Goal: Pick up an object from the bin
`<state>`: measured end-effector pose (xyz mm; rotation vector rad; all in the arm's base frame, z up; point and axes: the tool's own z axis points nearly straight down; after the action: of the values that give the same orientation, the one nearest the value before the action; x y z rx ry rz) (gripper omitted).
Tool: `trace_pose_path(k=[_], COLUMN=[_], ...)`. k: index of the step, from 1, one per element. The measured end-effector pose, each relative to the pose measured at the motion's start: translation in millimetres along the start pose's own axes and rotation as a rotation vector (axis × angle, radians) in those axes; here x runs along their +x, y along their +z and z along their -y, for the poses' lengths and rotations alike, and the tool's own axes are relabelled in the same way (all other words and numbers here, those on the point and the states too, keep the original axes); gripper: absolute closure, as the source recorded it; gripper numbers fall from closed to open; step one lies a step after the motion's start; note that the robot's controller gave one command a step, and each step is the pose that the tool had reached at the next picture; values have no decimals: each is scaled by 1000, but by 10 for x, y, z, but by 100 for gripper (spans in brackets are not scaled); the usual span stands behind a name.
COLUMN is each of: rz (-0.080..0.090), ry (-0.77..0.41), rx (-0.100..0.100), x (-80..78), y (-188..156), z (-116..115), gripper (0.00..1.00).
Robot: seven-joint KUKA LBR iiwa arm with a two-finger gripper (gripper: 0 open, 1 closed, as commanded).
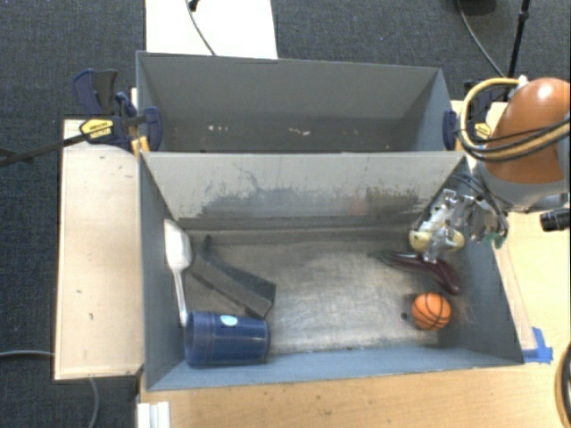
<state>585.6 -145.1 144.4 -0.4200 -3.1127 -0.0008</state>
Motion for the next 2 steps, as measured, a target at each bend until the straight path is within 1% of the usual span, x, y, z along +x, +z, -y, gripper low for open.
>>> trace_pose_path(k=[1, 2], rz=[5, 2], ry=[-9, -61], rx=[0, 1], x=[345, 93], y=[-337, 689], z=[-72, -314], gripper=[100, 0])
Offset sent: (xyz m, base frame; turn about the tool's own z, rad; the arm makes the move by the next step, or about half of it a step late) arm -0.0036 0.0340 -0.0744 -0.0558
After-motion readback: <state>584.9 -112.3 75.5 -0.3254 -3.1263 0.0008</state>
